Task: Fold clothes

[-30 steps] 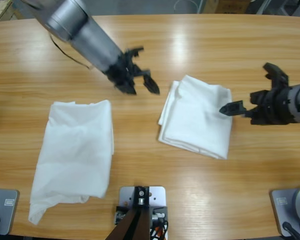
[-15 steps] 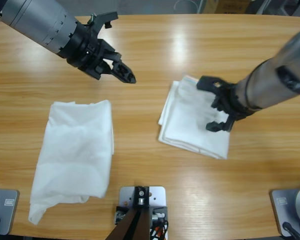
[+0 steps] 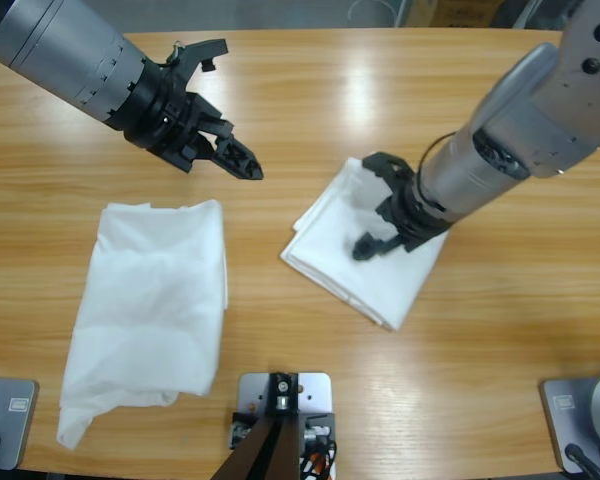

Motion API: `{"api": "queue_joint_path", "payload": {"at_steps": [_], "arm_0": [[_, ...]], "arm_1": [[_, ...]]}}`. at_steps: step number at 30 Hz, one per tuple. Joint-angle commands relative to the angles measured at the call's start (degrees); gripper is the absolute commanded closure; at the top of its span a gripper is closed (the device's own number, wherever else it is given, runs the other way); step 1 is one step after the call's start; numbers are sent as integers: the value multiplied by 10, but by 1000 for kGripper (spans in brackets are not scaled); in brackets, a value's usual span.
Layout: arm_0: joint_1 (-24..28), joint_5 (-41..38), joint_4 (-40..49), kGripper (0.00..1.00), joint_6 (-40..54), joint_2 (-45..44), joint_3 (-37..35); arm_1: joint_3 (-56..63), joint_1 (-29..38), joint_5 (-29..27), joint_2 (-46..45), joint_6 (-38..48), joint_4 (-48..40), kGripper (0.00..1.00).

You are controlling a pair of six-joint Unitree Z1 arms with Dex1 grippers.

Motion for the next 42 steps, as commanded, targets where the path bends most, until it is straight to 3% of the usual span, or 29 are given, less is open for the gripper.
{"api": "queue_joint_path", "payload": {"at_steps": [1,4,6,9,14,21,36,38,42], "arm_0": [[-3,6,8,59,9,-14,41],[-3,7,8,59,11,-26,59],[-3,8,6,59,15,-31,69],[-3,9,4,56,18,-32,78],[-5,9,0,3,18,-34,89],[-11,10,0,0,18,-45,98],[-15,11,0,0,18,-55,112],[-15,11,0,0,18,-54,112],[-15,11,-1,0,18,-52,112]], "arm_1": [[-3,-34,-2,55,389,-28,0],[-20,-33,-100,-5,368,-14,0],[-35,-17,-146,-55,258,3,0],[-39,12,-147,-121,96,38,0],[-29,47,-131,-190,-84,69,0],[15,48,-99,-108,-315,31,0],[58,48,-92,28,-319,-80,0],[64,48,-84,33,-285,-99,0],[54,48,-87,40,-115,-122,0]]}}
